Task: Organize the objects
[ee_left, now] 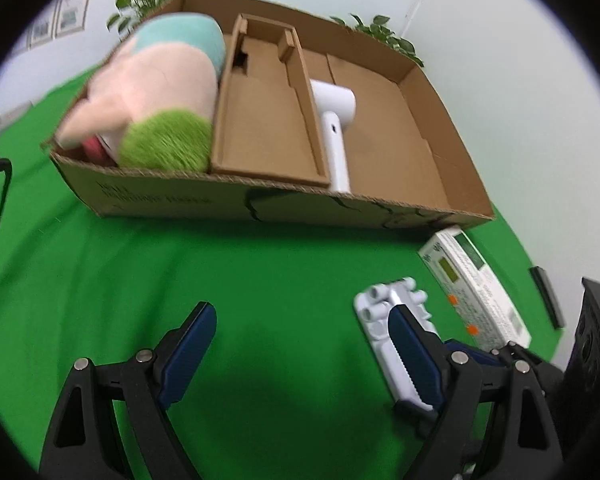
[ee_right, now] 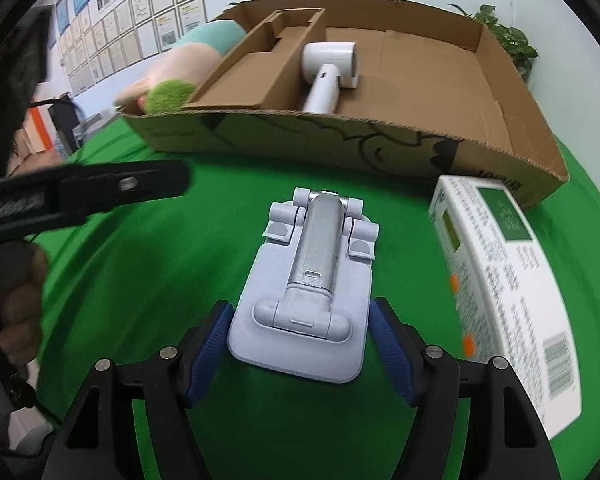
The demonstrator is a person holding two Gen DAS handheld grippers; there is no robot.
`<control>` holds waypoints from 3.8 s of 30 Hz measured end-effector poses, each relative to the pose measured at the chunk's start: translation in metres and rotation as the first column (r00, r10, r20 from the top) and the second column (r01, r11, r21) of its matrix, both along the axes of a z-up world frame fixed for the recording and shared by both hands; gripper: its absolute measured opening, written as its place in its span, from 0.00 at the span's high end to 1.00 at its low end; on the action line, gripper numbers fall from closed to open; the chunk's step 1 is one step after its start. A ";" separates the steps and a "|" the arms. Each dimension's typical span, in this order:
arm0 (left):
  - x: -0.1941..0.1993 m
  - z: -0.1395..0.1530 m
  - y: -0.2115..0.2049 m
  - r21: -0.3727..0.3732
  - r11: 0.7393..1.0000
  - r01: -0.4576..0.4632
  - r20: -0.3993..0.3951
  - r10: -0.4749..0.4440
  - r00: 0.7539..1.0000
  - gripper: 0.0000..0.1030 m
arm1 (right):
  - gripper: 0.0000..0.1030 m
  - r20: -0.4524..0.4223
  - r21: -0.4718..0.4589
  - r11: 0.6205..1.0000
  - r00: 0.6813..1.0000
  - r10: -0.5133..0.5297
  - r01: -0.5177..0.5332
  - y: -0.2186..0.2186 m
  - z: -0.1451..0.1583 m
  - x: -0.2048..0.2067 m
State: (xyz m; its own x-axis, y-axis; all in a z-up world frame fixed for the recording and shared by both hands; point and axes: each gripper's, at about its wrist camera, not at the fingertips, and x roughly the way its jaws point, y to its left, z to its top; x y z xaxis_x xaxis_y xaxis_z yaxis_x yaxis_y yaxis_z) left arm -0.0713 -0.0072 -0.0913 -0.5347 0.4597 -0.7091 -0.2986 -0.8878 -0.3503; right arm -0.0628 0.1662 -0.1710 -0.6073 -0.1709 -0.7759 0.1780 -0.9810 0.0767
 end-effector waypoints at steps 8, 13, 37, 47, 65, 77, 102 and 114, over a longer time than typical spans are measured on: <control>-0.002 -0.015 0.025 0.143 0.981 0.134 0.124 -0.152 0.981 0.15 | 0.01 -0.053 -0.040 0.999 0.998 -0.014 0.012 0.005 0.006 0.011; -0.009 -0.022 0.031 0.250 0.954 0.163 0.171 -0.209 0.963 0.15 | 0.01 -0.026 -0.031 0.999 0.999 0.033 -0.033 -0.002 0.004 0.005; -0.007 -0.032 0.036 0.325 0.930 0.174 0.174 -0.239 0.955 0.42 | 0.33 -0.004 0.054 0.998 1.000 0.009 -0.009 -0.016 -0.003 0.002; -0.004 -0.031 0.035 0.282 0.948 0.147 0.182 -0.204 0.962 0.57 | 0.34 0.001 -0.067 0.998 1.000 -0.004 0.004 -0.006 0.002 0.006; 0.002 -0.023 0.035 0.225 0.959 0.170 0.149 -0.206 0.967 0.63 | 0.34 -0.010 -0.088 0.996 1.000 -0.001 0.000 -0.009 -0.005 0.014; 0.008 -0.008 0.041 0.203 0.960 0.193 0.100 -0.216 0.971 0.66 | 0.34 -0.034 -0.089 0.996 0.999 -0.002 -0.001 -0.009 0.002 0.009; 0.012 0.011 0.047 0.211 0.950 0.228 0.046 -0.243 0.969 0.71 | 0.35 -0.075 -0.103 0.995 0.997 0.001 -0.009 -0.007 0.012 0.006; 0.013 0.019 0.044 0.218 0.948 0.232 0.021 -0.242 0.970 0.71 | 0.35 -0.094 -0.100 0.995 0.996 0.005 -0.014 -0.008 0.021 0.004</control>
State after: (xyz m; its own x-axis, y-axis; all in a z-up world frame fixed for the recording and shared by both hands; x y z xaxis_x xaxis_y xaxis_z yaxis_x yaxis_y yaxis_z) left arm -0.0578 0.0366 -0.0724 -0.3610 0.7115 -0.6029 -0.4699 -0.6972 -0.5414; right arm -0.0589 0.1585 -0.1504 -0.6745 -0.2512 -0.6942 0.1982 -0.9674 0.1576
